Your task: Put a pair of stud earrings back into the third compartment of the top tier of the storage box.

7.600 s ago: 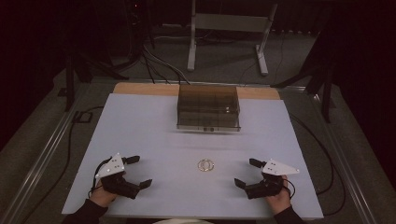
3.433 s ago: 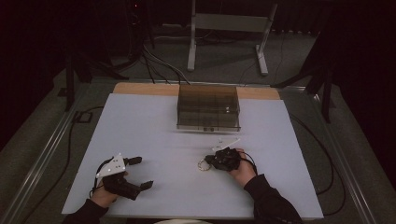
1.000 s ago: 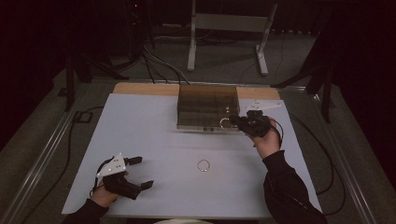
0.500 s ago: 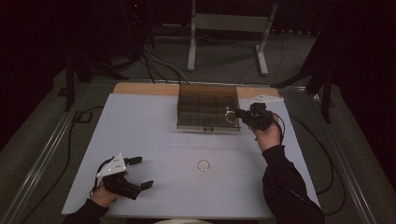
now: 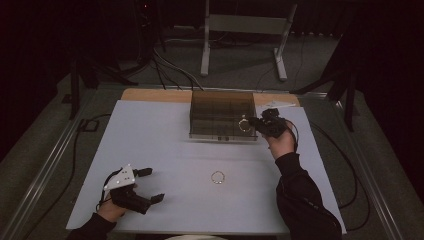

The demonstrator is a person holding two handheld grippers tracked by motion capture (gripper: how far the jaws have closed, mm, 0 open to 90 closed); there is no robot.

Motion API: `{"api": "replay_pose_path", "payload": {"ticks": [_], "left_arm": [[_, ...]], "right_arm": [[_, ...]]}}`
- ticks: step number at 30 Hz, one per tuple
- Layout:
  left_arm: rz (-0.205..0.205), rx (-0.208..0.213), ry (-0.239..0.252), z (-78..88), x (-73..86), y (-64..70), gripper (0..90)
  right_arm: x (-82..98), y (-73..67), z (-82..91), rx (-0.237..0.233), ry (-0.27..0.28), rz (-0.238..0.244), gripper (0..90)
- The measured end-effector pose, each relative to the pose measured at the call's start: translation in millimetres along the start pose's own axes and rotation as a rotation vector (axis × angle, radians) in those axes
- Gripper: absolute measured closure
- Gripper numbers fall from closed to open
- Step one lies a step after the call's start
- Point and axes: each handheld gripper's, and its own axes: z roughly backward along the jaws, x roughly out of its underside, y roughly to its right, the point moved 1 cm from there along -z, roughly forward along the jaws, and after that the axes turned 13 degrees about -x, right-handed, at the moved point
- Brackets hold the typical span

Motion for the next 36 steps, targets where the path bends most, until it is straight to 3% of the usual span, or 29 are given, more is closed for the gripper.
{"api": "replay_pose_path", "payload": {"ticks": [6,12,19,25,36], "left_arm": [[0.000,0.001,-0.003,-0.3,0.0,0.2,0.6],[0.000,0.000,0.000,0.0,-0.1,-0.2,0.6],[0.000,0.000,0.001,0.1,-0.2,0.1,0.6],[0.000,0.000,0.002,0.2,-0.5,0.4,0.6],[-0.001,0.000,0.002,0.3,-0.6,0.5,0.6]], "right_arm": [[2.7,2.1,-3.4,-0.004,-0.003,-0.008,85.8],[-0.4,-2.1,-1.6,-0.007,0.004,0.007,54.7],[-6.6,-13.1,5.5,-0.012,0.039,0.027,33.7],[-7.9,-28.8,11.4,-0.092,0.056,0.065,14.4],[5.4,-58.9,12.8,-0.199,0.044,0.104,7.2]]}}
